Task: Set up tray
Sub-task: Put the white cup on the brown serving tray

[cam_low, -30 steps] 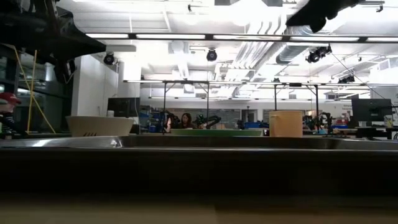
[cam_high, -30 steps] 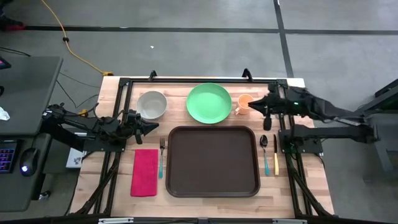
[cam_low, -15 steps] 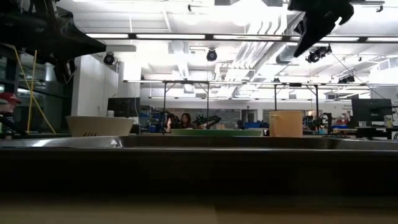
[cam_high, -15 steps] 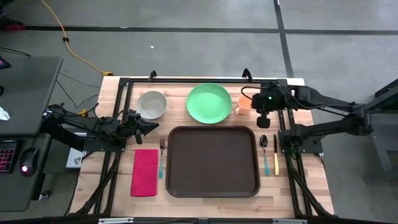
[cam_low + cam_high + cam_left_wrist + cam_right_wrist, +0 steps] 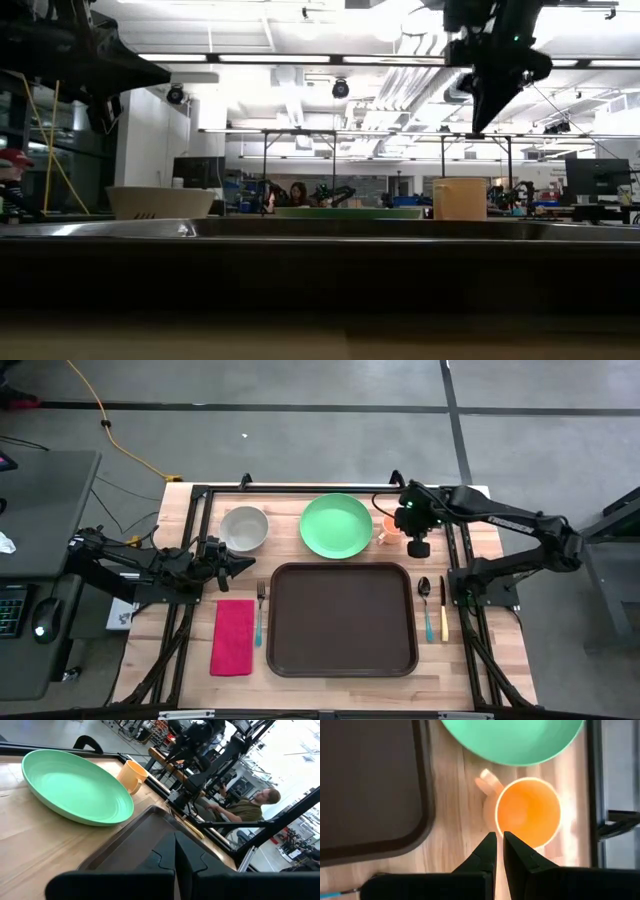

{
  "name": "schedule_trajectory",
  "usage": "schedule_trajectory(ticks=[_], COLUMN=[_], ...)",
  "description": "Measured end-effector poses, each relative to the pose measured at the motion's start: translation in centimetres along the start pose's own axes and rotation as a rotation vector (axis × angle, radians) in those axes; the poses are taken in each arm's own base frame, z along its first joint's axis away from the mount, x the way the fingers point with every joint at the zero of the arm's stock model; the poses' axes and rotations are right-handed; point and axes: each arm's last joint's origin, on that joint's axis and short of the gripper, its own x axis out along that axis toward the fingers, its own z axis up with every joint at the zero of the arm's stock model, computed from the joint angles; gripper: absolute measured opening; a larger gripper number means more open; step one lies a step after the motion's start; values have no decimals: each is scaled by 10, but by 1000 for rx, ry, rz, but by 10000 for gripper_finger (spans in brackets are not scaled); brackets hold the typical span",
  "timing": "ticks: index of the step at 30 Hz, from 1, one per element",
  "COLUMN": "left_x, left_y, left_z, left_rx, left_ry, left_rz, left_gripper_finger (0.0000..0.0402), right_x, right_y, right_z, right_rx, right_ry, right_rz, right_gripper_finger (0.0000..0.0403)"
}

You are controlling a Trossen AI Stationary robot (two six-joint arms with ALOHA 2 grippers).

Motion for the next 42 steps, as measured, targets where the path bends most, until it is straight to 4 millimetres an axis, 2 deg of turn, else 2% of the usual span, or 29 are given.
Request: schedule_trajectory(ticks=[8,22,29,37,42], left_x=[0,0,0,0,0], left_y=[5,8,14,15,15], left_z=[-6,-6,-15,-16,-16], left_rx=[42,156,178,179,179], left_ry=[57,36,61,64,64], left_rz=[42,100,121,123,123], left_gripper_finger=[31,31,31,31,31], right_x=[18,18,18,19,37], right_y=[-13,-17,-16,-18,-20], right_z=[1,-1,-1,2,6], right_rx=[9,24,26,24,25], right_ry=[67,37,21,10,71], right_rz=[17,84,115,92,121], right_gripper_finger=[11,11,13,57,94])
